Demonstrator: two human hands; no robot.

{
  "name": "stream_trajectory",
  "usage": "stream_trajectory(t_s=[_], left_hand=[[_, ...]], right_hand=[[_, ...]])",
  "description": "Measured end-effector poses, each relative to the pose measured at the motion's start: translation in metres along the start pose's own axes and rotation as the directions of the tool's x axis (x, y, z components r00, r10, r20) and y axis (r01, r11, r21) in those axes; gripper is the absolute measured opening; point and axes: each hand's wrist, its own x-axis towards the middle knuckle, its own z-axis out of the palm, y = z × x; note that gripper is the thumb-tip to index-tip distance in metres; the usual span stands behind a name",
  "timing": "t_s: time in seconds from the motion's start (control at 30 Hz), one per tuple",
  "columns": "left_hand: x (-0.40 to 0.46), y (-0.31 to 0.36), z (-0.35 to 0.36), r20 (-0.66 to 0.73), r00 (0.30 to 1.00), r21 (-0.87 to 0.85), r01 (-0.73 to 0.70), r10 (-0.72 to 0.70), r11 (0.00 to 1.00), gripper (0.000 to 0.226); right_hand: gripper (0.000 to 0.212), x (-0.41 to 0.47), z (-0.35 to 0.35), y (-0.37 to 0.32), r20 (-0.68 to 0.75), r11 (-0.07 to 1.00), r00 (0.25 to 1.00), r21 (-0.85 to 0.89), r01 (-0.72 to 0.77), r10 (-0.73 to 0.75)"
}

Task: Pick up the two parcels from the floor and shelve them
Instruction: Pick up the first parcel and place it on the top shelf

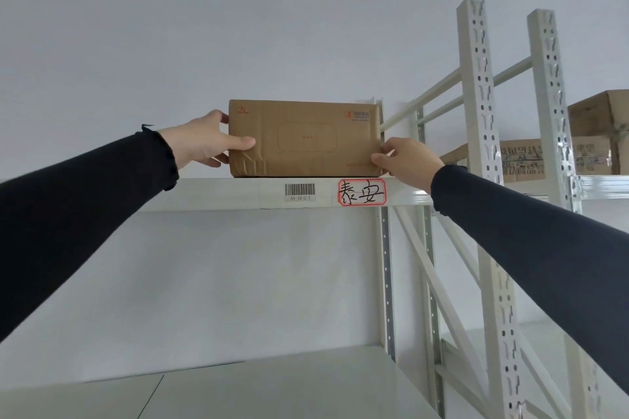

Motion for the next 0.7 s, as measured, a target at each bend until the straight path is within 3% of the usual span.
stream_trajectory(t_s=[0.13,0.4,0.57,0.7], left_hand=[[0.011,-0.003,0.008,-0.104,0.989,0.099,-0.094,0.105,0.991,0.079],[0.044,-0.009,0.028,-0.083,0.996,0.241,-0.011,0.032,0.97,0.077],[0.056,-0.014,0.034,-0.099,0.995,0.272,0.038,-0.012,0.961,0.076],[0.053,-0.018,0.033,-0.124,0.992,0.338,0.053,-0.011,0.94,0.087]], right_hand=[[0.03,0.012,0.004,0.0,0.051,1.0,0.999,-0.027,0.005,-0.004],[0.03,0.047,0.02,-0.005,0.169,0.978,0.982,-0.204,-0.047,0.083],[0.03,0.057,0.029,-0.007,0.174,0.969,0.978,-0.238,-0.07,0.114],[0.026,0.054,0.03,-0.005,0.141,0.96,0.985,-0.276,-0.055,0.097]])
